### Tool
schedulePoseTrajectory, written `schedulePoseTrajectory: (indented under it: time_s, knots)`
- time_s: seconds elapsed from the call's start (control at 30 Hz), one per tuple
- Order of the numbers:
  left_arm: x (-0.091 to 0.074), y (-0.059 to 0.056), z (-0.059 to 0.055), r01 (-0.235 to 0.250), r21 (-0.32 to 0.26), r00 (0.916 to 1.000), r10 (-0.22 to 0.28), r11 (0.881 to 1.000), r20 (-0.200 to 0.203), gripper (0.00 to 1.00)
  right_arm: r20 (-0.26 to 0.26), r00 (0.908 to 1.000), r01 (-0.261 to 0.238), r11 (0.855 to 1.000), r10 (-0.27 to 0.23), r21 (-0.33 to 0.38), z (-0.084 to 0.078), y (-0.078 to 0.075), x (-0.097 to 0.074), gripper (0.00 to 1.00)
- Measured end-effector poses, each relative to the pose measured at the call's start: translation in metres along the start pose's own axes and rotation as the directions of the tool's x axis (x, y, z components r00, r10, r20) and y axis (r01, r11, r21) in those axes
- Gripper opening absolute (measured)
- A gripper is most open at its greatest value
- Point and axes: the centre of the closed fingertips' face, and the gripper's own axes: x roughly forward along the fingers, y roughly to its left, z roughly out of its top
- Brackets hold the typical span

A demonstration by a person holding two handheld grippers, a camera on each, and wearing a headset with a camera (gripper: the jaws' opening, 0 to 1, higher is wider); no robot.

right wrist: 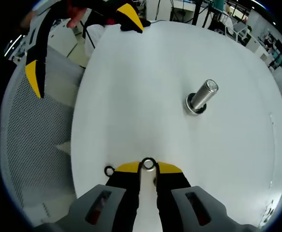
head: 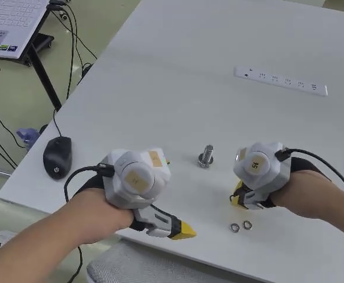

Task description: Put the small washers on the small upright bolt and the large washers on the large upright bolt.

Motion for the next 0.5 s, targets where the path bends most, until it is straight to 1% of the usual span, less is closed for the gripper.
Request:
schedulePoseTrajectory:
  time_s: [0.2, 0.33, 0.5]
  knots:
    - [0.002, 0.001, 0.002, -0.003, 0.003, 1.0, 0.002, 1.0, 0.004, 0.93, 0.008, 0.9997, 0.021, 0.999, -0.022, 0.03, -0.004, -0.01, -0.015, 0.12]
    - [0.003, 0.001, 0.003, -0.002, 0.002, 1.0, 0.002, 1.0, 0.008, 0.94, 0.022, 0.9994, 0.025, 0.998, -0.026, 0.056, -0.007, -0.011, -0.025, 0.12]
    - [0.004, 0.001, 0.001, 0.001, 0.007, 1.0, -0.001, 1.0, 0.0, 0.94, 0.021, 0.9994, 0.027, 0.997, -0.029, 0.071, -0.015, -0.011, -0.033, 0.12]
